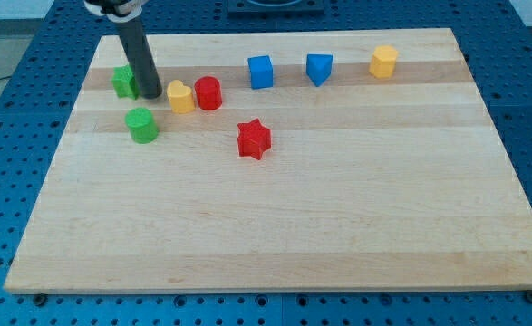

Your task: Place the red circle to the top right of the red star

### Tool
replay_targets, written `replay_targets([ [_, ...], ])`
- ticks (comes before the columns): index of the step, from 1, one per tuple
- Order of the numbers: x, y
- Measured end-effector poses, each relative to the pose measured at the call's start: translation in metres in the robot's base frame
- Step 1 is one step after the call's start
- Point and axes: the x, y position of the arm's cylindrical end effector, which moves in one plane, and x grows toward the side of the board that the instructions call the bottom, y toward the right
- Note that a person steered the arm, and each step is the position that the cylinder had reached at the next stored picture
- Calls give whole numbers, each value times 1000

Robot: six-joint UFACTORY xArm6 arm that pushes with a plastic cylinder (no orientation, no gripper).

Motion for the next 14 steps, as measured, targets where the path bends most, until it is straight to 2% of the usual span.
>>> replay_targets([
  [4,16,1],
  [5,17,64],
  [8,18,89],
  [9,37,105],
  [10,16,131],
  [12,-14,79],
  [14,-41,104],
])
